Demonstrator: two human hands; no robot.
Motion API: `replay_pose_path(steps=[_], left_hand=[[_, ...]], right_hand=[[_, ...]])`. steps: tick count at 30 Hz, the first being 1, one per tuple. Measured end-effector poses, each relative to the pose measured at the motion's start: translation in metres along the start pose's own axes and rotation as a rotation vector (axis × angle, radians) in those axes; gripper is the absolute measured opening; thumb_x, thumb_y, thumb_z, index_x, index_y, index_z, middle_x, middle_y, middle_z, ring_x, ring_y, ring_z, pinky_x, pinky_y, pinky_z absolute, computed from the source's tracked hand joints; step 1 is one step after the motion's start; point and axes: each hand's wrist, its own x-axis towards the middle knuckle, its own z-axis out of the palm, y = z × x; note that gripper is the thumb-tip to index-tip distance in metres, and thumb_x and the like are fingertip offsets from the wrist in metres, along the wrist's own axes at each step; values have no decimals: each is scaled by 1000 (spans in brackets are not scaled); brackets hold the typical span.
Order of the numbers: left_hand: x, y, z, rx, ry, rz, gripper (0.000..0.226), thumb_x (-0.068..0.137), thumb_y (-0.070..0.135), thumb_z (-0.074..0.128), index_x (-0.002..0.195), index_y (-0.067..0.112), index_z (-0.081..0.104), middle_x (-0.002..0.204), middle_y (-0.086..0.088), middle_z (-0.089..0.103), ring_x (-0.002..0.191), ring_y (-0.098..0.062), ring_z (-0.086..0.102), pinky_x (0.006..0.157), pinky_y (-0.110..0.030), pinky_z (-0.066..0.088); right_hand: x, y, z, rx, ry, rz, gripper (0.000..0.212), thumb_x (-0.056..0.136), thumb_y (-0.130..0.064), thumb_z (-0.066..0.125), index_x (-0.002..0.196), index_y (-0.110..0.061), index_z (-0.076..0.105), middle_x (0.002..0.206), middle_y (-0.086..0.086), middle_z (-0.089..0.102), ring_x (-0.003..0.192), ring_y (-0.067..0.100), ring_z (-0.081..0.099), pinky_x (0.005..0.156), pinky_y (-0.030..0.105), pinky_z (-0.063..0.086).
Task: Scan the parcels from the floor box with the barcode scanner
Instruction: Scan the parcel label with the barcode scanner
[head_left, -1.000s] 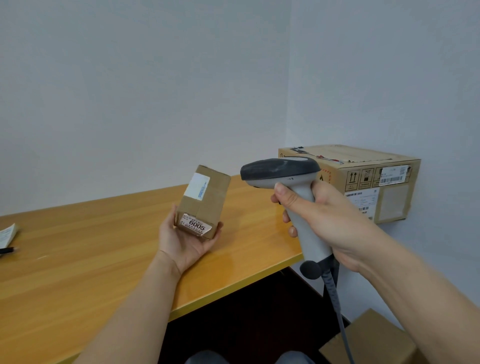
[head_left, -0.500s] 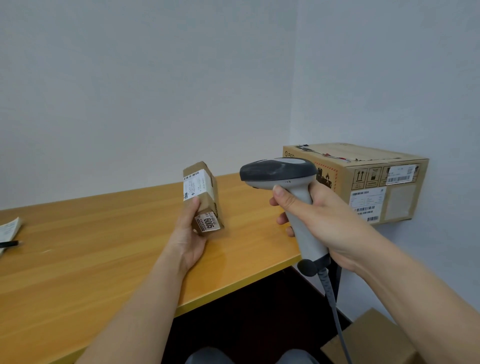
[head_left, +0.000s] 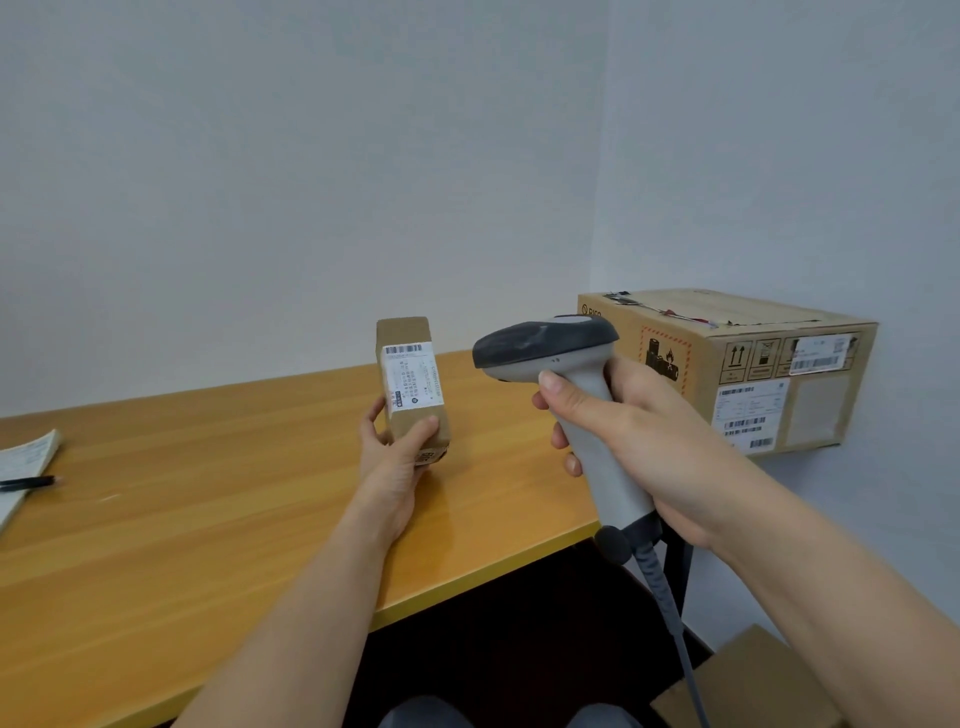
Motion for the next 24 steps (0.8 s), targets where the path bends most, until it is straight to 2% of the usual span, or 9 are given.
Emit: replay_pose_path(steps=[4, 8, 13, 16, 21, 24], left_hand=[[-1, -7, 3, 477, 117, 306, 89, 59, 36, 88, 135, 34, 41, 134, 4, 42, 123, -13, 45, 101, -32, 43], [-1, -12, 8, 682, 201, 510, 94, 58, 31, 90, 137, 22, 39, 134, 1, 37, 127, -15, 33, 100, -25, 31], [1, -11, 7, 738, 336, 530, 98, 57, 30, 90, 138, 16, 37, 136, -4, 38, 130, -22, 30, 100, -28, 30], [0, -11, 7, 744, 335, 552, 98, 57, 30, 90, 138, 15, 37, 135, -4, 38, 129, -23, 30, 96, -26, 28], [0, -11, 7, 758, 327, 543, 98, 58, 29, 90, 139, 15, 36, 135, -4, 38, 130, -22, 30, 98, -25, 27], [-1, -10, 7, 759, 324, 550, 100, 58, 25, 90, 139, 11, 33, 136, -5, 38, 129, -22, 32, 100, -24, 27]], right_hand=[[-2, 1, 4, -44, 47, -37, 25, 94, -34, 58, 115, -21, 58, 97, 3, 62, 69, 8, 56, 60, 23, 48], [-2, 1, 0, -47, 73, -31, 27, 93, -37, 57, 114, -20, 58, 90, 9, 60, 67, 13, 54, 63, 29, 47], [-4, 0, -2, -34, 97, -25, 28, 93, -40, 57, 112, -19, 58, 88, 8, 61, 67, 13, 55, 65, 30, 47], [-5, 0, -2, -23, 134, -21, 32, 91, -43, 58, 112, -18, 58, 86, 8, 62, 64, 13, 55, 66, 32, 47], [-7, -1, -3, 55, 160, -2, 37, 91, -39, 60, 112, -9, 58, 93, 5, 64, 67, 11, 56, 59, 27, 47], [-8, -3, -8, 7, 131, -6, 33, 90, -40, 61, 111, -14, 60, 97, 8, 66, 67, 11, 57, 60, 27, 48]])
